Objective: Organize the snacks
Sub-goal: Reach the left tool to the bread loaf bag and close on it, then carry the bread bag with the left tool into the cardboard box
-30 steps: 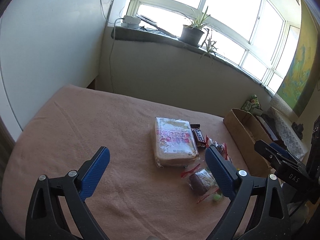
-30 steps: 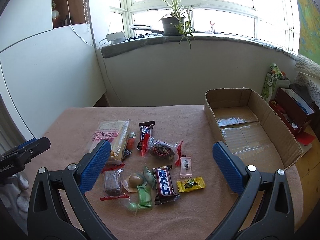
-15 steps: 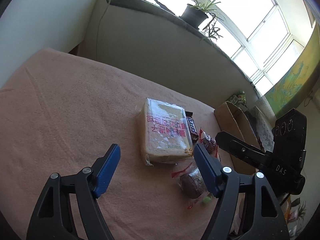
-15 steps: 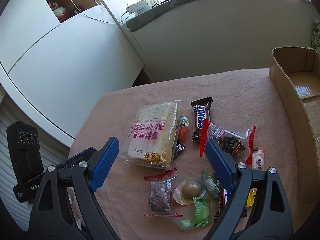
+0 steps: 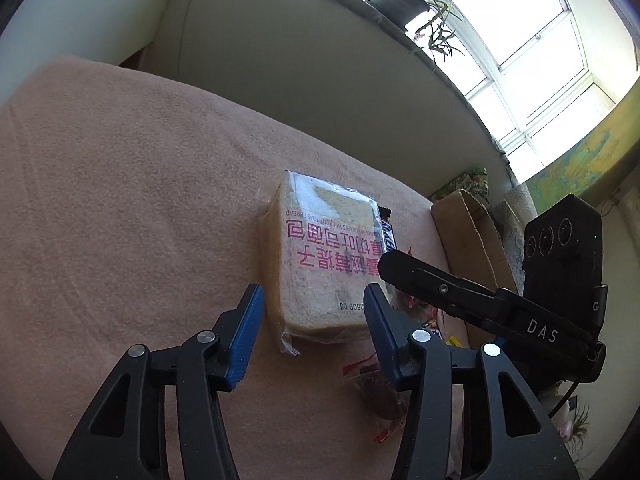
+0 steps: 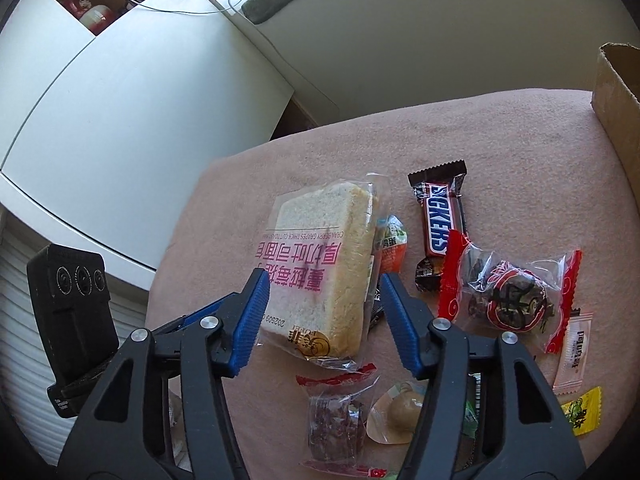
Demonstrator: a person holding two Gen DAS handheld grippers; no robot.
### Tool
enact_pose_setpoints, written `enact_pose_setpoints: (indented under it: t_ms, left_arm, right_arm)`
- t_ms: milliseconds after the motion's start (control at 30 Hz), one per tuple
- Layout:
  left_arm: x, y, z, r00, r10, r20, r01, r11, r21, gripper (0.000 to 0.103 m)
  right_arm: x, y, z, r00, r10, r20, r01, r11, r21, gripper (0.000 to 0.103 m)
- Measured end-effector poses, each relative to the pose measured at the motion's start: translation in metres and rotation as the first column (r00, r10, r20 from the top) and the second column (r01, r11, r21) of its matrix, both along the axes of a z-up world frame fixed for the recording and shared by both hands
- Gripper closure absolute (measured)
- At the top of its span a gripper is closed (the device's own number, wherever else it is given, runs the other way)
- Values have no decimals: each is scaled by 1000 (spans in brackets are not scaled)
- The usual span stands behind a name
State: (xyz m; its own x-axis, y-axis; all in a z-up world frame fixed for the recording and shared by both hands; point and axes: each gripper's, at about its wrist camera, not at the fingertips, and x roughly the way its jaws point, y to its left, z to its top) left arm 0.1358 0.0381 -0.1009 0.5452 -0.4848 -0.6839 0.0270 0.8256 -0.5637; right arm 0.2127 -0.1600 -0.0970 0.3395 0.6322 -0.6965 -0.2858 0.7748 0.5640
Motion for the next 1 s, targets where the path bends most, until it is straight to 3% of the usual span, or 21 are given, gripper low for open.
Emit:
enact_pose_setpoints:
  t_ms: [333, 1000]
  left_arm:
    - [12, -5, -7, 1000, -13, -23, 13, 1000, -1, 62]
    - [-12, -20, 22, 997, -25, 71, 18, 996, 88, 62]
  right_arm:
    - [8, 6, -4, 999, 24, -32, -25, 1000, -14, 61]
    - [-13, 9, 5, 999, 36, -2, -36, 999, 5, 61]
